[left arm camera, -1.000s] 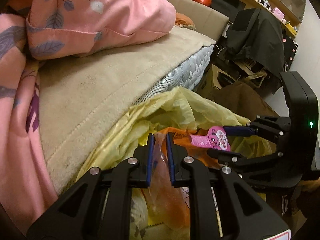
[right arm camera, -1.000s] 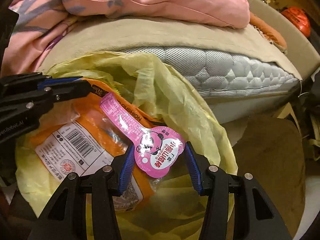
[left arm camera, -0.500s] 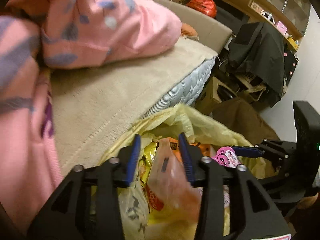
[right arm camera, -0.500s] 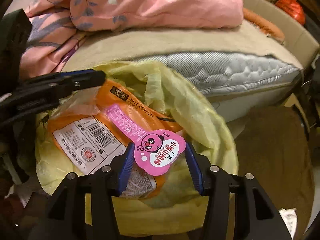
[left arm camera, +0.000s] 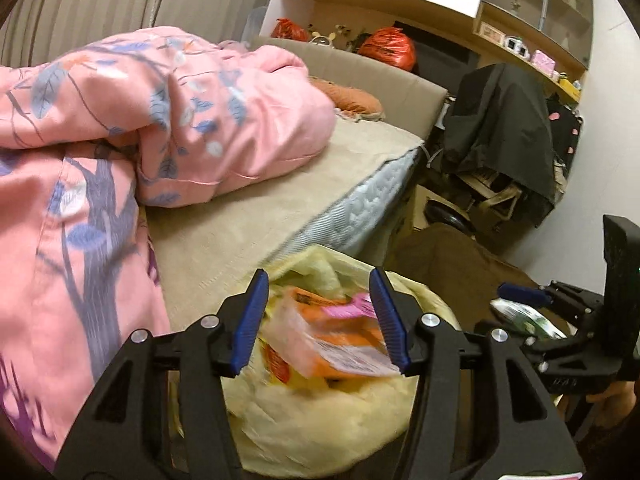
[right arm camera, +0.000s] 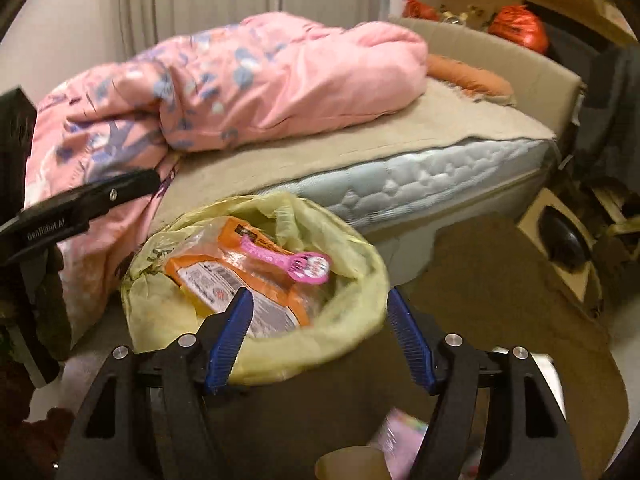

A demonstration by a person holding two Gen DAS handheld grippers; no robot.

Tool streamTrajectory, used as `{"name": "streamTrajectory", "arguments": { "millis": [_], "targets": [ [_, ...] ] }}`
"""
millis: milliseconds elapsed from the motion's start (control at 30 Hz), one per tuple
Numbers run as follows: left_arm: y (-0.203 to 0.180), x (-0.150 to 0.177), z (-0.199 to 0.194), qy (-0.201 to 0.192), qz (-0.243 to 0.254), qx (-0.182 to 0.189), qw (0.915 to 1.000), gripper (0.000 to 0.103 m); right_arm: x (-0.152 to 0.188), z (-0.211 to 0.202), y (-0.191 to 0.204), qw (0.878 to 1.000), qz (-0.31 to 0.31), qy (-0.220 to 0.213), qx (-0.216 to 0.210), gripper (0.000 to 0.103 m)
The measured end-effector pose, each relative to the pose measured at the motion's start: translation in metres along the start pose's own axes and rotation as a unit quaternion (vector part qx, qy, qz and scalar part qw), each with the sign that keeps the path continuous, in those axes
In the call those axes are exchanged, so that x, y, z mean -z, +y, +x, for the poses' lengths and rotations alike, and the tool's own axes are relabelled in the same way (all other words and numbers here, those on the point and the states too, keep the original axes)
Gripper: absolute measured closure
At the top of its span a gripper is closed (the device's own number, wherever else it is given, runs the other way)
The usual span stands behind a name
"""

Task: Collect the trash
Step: 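Return both tools over the table toward the remaining wrappers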

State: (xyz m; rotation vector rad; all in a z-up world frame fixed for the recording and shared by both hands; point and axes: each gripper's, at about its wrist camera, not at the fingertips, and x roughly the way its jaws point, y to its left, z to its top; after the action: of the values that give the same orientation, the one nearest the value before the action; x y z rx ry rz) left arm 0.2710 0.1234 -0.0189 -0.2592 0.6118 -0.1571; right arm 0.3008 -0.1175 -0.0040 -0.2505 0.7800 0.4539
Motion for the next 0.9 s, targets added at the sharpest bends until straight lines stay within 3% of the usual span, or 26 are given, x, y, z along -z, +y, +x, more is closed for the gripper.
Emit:
{"name": "streamTrajectory", "arguments": {
  "millis": [267,567,900],
  "targets": [
    [-0.077,0.041,-0.005,0.036,0.046,0.065,0.9961,0.052,0.059,-0.082,-0.033,0.991,0.021,-0.035,0.128,0.038],
    [-0.163,0.082,0.02,0.095,0.115,0.136,0.9795,0.052,0.128,-0.136,-0.083,0.981,0.087,-0.042,0.17,0.038],
    [-0.18,0.099,0.037,0.125,0.135,0.12,0.9755,0.052,0.184,-0.151,-0.119,0.971,0.174,-0.042,0.159,0.038]
  ]
}}
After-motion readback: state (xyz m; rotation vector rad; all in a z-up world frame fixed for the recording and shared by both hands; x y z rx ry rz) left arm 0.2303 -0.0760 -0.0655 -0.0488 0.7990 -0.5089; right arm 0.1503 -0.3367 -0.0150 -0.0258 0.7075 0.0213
